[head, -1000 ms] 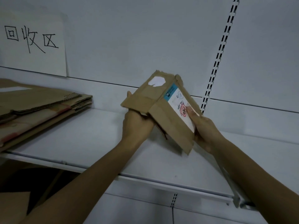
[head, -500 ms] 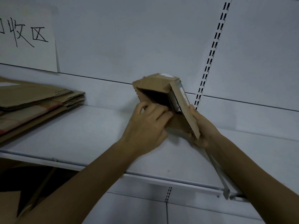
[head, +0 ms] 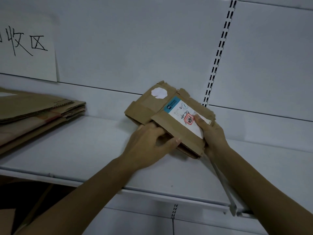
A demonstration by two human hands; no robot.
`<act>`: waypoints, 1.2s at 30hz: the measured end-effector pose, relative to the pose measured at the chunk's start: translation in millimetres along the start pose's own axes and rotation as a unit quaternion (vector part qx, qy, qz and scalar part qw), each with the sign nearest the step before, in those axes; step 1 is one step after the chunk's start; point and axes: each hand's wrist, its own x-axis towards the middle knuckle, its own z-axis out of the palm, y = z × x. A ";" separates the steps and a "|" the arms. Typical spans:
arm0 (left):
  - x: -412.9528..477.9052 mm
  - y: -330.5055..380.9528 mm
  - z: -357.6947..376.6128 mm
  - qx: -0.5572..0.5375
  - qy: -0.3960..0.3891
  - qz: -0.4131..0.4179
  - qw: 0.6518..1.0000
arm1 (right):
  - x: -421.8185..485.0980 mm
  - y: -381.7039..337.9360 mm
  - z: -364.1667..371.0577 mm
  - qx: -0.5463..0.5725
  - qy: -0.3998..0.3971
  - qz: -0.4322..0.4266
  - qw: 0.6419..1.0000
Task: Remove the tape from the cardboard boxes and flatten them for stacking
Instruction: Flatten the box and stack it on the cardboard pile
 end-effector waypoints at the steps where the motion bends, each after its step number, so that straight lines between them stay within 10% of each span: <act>1: 0.3 0.9 -1.6 0.023 0.021 -0.012 0.999 | 0.0 -0.9 1.3 0.004 0.000 -0.018 1.000; 11: -6.9 4.5 -15.7 0.115 0.197 0.006 0.974 | -13.9 -4.5 15.1 0.014 -0.020 -0.136 0.990; 17: -13.4 10.7 -26.5 -0.037 0.288 -0.105 0.951 | -19.7 -31.8 50.3 0.037 -0.094 -0.172 0.980; 24: -3.5 22.8 -110.4 -0.303 0.360 -0.270 0.840 | -13.7 -45.1 125.9 0.104 -0.217 -0.065 0.968; 30: -16.3 21.4 -220.8 -0.183 0.518 -0.273 0.790 | -39.9 -30.1 204.4 0.025 -0.371 0.029 0.928; 36: -48.2 10.6 -320.4 -0.064 0.563 -0.294 0.770 | -72.9 -45.8 271.7 -0.055 -0.437 -0.096 0.893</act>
